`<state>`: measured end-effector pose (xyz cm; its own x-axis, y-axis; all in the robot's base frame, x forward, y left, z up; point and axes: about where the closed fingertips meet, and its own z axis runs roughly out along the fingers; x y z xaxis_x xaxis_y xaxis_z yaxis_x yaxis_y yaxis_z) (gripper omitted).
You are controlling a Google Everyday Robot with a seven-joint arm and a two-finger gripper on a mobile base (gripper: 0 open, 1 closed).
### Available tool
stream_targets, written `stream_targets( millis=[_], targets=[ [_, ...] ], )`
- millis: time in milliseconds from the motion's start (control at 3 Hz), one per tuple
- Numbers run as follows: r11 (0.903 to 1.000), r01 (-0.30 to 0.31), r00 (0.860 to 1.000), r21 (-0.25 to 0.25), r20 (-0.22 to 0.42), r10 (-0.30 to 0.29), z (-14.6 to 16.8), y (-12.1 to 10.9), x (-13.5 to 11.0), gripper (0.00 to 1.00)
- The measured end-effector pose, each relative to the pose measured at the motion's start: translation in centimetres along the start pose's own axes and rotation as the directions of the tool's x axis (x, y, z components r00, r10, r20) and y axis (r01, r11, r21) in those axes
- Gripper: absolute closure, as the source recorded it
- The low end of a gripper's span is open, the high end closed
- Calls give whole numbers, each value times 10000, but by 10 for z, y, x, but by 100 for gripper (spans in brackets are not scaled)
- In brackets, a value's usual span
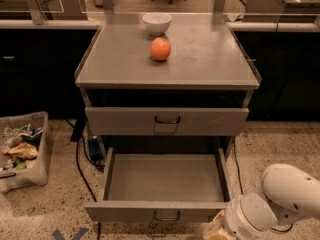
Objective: Close middle drawer
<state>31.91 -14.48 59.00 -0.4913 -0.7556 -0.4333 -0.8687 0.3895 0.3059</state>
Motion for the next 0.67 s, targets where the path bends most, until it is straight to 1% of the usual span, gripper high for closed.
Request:
stream_targets(
  millis=[333, 667],
  targets=[
    [9952, -345, 9993, 917, 203, 328, 30, -44, -8, 100],
    [9908, -359, 9986, 1303, 432, 305, 29, -54, -14, 100]
  ],
)
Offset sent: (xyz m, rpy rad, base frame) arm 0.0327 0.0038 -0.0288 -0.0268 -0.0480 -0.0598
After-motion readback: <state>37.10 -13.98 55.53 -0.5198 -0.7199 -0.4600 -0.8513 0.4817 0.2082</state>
